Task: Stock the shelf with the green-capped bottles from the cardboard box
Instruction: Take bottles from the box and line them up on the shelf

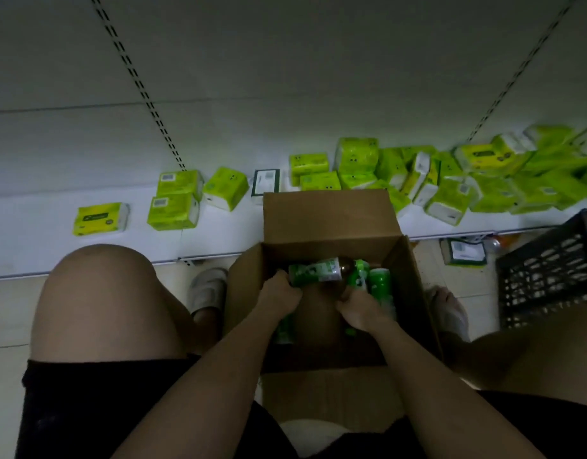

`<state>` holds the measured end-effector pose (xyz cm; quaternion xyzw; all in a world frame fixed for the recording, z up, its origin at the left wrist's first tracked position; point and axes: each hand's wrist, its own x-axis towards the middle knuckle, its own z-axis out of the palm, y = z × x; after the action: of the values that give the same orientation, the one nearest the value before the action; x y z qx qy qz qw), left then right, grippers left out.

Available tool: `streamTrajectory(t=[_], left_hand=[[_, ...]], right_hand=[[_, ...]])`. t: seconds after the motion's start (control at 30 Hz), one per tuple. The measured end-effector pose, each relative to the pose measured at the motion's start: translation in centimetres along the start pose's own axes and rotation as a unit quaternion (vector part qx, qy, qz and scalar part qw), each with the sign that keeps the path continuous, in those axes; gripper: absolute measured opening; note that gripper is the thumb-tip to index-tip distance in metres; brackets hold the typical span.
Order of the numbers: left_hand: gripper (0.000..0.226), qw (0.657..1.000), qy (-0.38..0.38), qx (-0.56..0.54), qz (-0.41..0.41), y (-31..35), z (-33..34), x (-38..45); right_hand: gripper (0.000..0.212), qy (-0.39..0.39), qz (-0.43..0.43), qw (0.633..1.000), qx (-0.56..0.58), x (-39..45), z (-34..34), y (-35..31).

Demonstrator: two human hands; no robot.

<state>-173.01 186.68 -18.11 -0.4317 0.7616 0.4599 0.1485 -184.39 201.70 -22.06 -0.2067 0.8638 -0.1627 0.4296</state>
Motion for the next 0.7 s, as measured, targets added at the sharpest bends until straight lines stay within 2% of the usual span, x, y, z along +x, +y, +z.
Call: streamTrajectory(t=[0.07,0.13,0.2,0.3,0.4,0.47,0.57,0.63,0.7], left_hand=[[0.047,0.999,0.01,-0.04,-0.034,-0.7,2.3,0.3],[0.063,0.998,0.006,-0.029,-0.06,-2.0,4.9,0.4],[0.076,0.996,-0.003,-0.002,-0.089,-3.4,7.0,0.5],[0.081,0.993,-0.011,0.011,-0.119,-4.5,8.1,2.2],[0.081,0.991,0.002,0.0,-0.132,-5.2,8.3,5.0],[0.078,0.988,-0.009,-0.044,-0.151,-5.5,8.6,6.7],[0.076,0.979,-0.002,-0.086,-0.184,-6.0,9.6,8.4],[0.08,0.98,0.008,-0.057,-0.192,-6.2,10.4,8.8],[0.086,0.979,0.005,-0.007,-0.204,-6.7,11.4,8.8]], right_hand=[[0.039,-0.01,-0.009,1.0,0.007,0.6,0.6,0.1],[0.039,-0.027,-0.002,0.999,0.016,1.3,1.2,0.6],[0.036,-0.036,0.01,0.997,0.069,2.5,1.8,1.1],[0.027,-0.027,0.053,0.982,0.177,4.9,2.2,1.0],[0.019,0.004,0.132,0.929,0.347,7.9,2.7,0.1],[0.025,0.027,0.172,0.876,0.449,10.3,3.4,-0.4],[0.016,0.027,0.238,0.8,0.549,13.7,4.4,-0.5],[0.027,0.006,0.26,0.769,0.585,15.4,5.1,-0.3],[0.056,-0.007,0.254,0.744,0.618,17.1,6.1,0.2]])
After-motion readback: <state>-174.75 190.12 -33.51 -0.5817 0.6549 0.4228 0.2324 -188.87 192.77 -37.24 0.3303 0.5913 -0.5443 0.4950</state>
